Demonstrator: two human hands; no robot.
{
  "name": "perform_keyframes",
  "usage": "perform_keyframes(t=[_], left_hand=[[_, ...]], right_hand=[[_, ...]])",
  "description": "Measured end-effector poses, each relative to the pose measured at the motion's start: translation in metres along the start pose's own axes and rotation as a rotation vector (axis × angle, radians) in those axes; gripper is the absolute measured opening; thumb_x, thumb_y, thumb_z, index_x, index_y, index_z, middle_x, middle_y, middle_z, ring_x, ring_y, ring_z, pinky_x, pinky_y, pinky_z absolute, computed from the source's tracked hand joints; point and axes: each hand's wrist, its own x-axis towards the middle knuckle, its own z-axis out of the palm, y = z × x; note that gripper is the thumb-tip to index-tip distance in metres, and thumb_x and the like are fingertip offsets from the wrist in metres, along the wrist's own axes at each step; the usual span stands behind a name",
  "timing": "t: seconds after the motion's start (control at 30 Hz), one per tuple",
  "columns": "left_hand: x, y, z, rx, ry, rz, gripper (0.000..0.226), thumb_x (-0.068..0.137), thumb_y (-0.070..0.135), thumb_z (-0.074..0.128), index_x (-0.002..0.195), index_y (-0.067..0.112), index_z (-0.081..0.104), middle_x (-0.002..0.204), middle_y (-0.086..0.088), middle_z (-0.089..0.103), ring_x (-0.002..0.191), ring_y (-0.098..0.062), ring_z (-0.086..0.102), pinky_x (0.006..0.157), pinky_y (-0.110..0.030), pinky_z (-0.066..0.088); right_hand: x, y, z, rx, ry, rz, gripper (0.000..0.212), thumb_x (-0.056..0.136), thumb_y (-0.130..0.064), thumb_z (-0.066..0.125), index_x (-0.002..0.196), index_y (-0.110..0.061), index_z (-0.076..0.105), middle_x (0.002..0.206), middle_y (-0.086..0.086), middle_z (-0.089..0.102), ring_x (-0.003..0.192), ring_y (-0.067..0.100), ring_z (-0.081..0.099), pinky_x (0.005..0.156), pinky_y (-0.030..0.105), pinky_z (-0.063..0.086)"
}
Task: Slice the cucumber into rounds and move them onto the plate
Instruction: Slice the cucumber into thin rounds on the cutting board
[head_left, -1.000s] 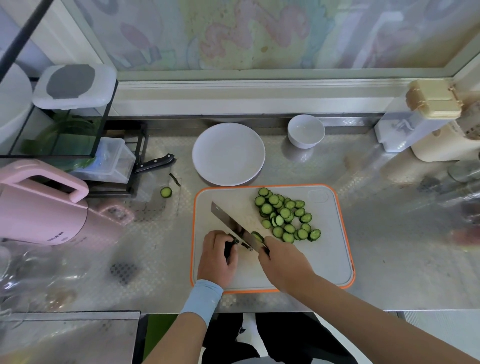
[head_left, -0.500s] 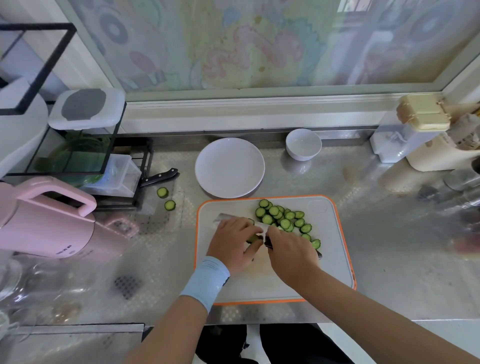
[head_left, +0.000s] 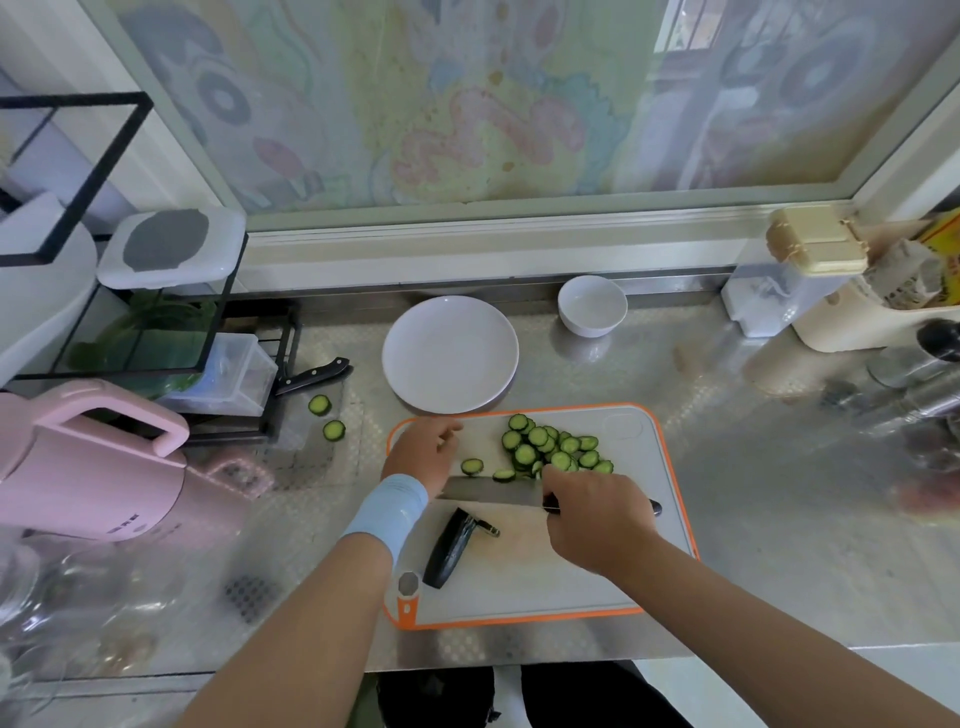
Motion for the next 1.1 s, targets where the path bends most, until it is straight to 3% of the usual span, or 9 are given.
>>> perform_keyframes(t=[0.1,0.27,0.4,0.53,0.67,0.77,0.87,0.97,1.1], left_hand=[[0.006,-0.025,-0.023,0.035,0.137,-0.092,0.028,0.096,0.017,0.044,0.108,0.030,0.065,0.109,0.005,0.059,0.089,-0.014,0.058,0.077,-0.029,0.045],[0.018,-0.073,-0.056,0.248,0.296,-0.312,0.031,0.093,0.008,0.046,0.116,0.020,0.064,0.123,-0.010,0.053,0.112,-0.031,0.051,0.089,-0.044,0.048],[0.030,-0.089,-0.065,0.342,0.236,-0.373,0.025,0.092,0.015,0.054,0.116,0.017,0.061,0.124,-0.012,0.048,0.114,-0.033,0.047,0.087,-0.045,0.045],[0.039,-0.091,-0.061,0.404,0.197,-0.385,0.023,0.092,0.018,0.056,0.115,0.016,0.058,0.126,-0.011,0.047,0.116,-0.032,0.045,0.087,-0.045,0.043],[0.043,-0.098,-0.061,0.356,0.249,-0.349,0.015,0.090,0.010,0.057,0.102,0.016,0.064,0.118,-0.013,0.048,0.105,-0.033,0.049,0.080,-0.040,0.043],[0.048,-0.105,-0.064,0.166,0.346,-0.335,0.024,0.088,0.000,0.054,0.105,0.014,0.064,0.113,-0.011,0.051,0.090,-0.028,0.052,0.077,-0.032,0.041],[0.061,-0.107,-0.073,0.065,0.464,-0.412,0.021,0.086,-0.003,0.056,0.103,0.007,0.064,0.109,-0.014,0.051,0.088,-0.029,0.050,0.075,-0.028,0.035],[0.074,-0.108,-0.078,0.055,0.458,-0.526,0.007,0.086,0.004,0.059,0.090,0.005,0.064,0.107,-0.017,0.055,0.081,-0.030,0.049,0.069,-0.031,0.038],[0.086,-0.107,-0.079,0.010,0.412,-0.606,0.007,0.086,0.001,0.059,0.082,0.006,0.062,0.082,-0.008,0.056,0.075,-0.026,0.049,0.056,-0.024,0.036]], right_hand=[[0.005,0.002,-0.004,0.076,-0.027,0.050,0.009,0.082,-0.030,0.047,0.090,-0.026,0.048,0.067,-0.008,0.048,0.066,0.021,0.052,0.055,0.027,0.040],[0.025,-0.006,-0.001,0.213,-0.036,0.151,0.011,0.077,-0.035,0.048,0.084,-0.028,0.050,0.072,-0.009,0.056,0.067,0.017,0.055,0.062,0.028,0.050],[0.043,-0.016,0.002,0.278,-0.032,0.187,0.010,0.078,-0.035,0.051,0.083,-0.027,0.053,0.071,-0.008,0.058,0.066,0.015,0.056,0.059,0.026,0.049],[0.055,-0.024,0.002,0.288,-0.042,0.172,0.010,0.082,-0.035,0.051,0.087,-0.028,0.054,0.071,-0.007,0.059,0.062,0.012,0.053,0.049,0.023,0.036],[0.065,-0.029,0.005,0.312,-0.034,0.167,0.012,0.080,-0.038,0.051,0.087,-0.028,0.054,0.071,-0.008,0.059,0.065,0.014,0.056,0.051,0.024,0.041],[0.072,-0.030,0.009,0.345,-0.039,0.164,0.012,0.076,-0.041,0.049,0.081,-0.031,0.048,0.069,-0.009,0.057,0.066,0.015,0.056,0.055,0.029,0.048],[0.078,-0.032,0.010,0.349,-0.048,0.129,0.009,0.078,-0.039,0.051,0.080,-0.031,0.047,0.070,-0.009,0.056,0.066,0.014,0.055,0.055,0.028,0.047],[0.081,-0.034,0.011,0.356,-0.042,0.107,0.009,0.080,-0.039,0.052,0.084,-0.032,0.050,0.072,-0.009,0.057,0.069,0.014,0.057,0.058,0.029,0.049],[0.085,-0.037,0.014,0.368,-0.052,0.119,0.009,0.081,-0.040,0.052,0.085,-0.031,0.051,0.073,-0.010,0.058,0.068,0.014,0.058,0.057,0.029,0.050]])
